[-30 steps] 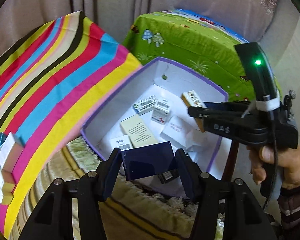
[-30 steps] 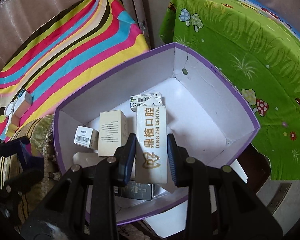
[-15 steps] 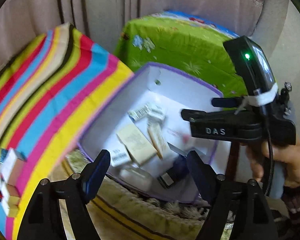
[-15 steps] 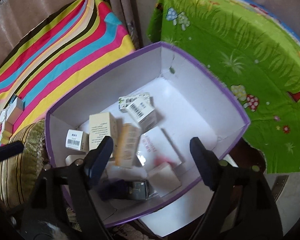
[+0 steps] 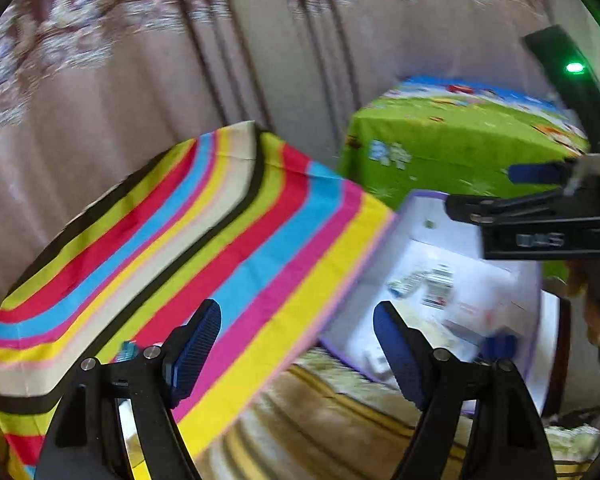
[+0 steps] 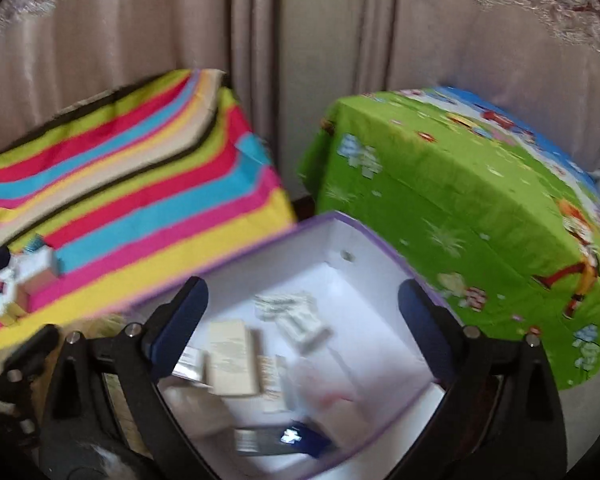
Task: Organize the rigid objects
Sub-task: 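Move both open tools back over the striped table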
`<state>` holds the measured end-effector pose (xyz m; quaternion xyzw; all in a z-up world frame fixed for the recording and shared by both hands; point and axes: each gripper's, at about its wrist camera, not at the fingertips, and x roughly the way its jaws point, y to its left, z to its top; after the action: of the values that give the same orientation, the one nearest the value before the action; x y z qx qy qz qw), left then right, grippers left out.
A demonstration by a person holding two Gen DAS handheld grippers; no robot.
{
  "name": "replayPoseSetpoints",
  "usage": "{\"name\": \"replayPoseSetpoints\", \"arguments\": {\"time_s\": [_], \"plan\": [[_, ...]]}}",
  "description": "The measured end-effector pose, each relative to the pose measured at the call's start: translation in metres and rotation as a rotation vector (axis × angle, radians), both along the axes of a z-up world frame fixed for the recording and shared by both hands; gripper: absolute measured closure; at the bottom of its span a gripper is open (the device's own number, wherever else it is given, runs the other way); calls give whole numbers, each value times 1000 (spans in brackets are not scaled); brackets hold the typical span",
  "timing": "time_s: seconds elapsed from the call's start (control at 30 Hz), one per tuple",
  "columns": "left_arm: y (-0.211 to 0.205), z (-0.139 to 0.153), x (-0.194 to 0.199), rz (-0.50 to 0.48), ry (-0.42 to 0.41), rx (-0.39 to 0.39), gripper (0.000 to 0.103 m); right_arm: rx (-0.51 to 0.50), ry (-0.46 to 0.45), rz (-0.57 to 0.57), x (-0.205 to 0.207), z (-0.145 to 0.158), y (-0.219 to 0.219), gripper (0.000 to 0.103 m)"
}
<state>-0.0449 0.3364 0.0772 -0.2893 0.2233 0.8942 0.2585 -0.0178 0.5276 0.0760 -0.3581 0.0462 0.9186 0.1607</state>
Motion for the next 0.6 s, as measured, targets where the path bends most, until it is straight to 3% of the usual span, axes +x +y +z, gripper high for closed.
{"name": "replayPoseSetpoints", "arguments": {"time_s": [0.17, 0.3, 0.6], "plan": [[-38, -3, -30, 185, 65, -36, 23, -156, 48, 82, -21, 12, -23, 6], [-81, -6, -61, 333, 29, -5, 23, -227, 27, 117, -48, 14, -57, 6], [-155, -12, -85, 503, -12, 39, 24, -200, -27, 293, -94, 8, -157, 6]]}}
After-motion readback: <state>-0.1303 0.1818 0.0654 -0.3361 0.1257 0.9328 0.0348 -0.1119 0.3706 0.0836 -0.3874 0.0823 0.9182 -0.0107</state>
